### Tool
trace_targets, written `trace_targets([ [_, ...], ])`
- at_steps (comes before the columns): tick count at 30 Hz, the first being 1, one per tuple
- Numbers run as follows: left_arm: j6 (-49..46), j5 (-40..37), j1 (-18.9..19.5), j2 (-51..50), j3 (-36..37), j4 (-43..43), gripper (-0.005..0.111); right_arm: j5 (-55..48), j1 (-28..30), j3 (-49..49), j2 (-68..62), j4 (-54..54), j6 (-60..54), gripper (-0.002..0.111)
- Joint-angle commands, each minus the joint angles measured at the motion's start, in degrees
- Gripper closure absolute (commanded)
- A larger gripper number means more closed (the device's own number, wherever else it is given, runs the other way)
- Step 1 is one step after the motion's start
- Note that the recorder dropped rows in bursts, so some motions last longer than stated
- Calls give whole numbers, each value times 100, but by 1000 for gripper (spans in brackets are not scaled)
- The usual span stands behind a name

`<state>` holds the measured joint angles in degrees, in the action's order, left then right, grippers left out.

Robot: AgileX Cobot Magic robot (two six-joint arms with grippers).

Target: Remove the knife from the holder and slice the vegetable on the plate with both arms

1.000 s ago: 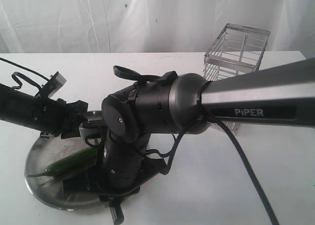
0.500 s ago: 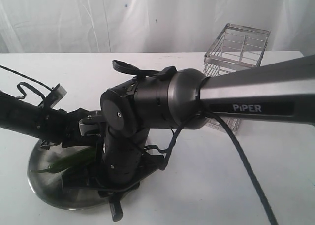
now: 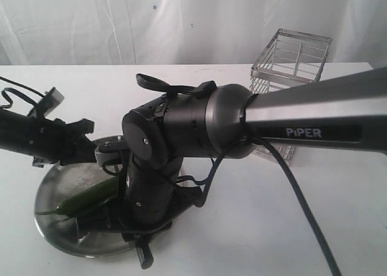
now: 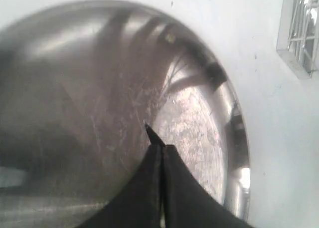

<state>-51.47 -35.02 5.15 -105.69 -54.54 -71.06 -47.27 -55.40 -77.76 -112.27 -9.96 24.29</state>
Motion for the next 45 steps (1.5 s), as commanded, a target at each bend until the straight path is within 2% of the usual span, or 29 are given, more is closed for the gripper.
trace_targets([
  [1,43,-219,204,379,13,-235,107,5,-4,-42,84,66,-102,107],
  [8,-278,-596,136,440,13,-792,107,26,-4,-42,84,66,-102,107],
  [14,-298,-214,-292,295,13,-806,107,26,-4,-42,84,66,-102,107],
  [25,-404,-158,-337,198,13,-675,107,26,-4,-42,84,56,-102,107],
  [32,-352,355,-814,-480,78,-352,107,16,-4,-42,84,56,-102,107],
  [37,615,876,-743,-525,78,839,107,4,-4,-42,84,56,-102,107],
  [45,784,495,-649,-270,-129,581,107,15,-4,-42,84,56,-117,107],
])
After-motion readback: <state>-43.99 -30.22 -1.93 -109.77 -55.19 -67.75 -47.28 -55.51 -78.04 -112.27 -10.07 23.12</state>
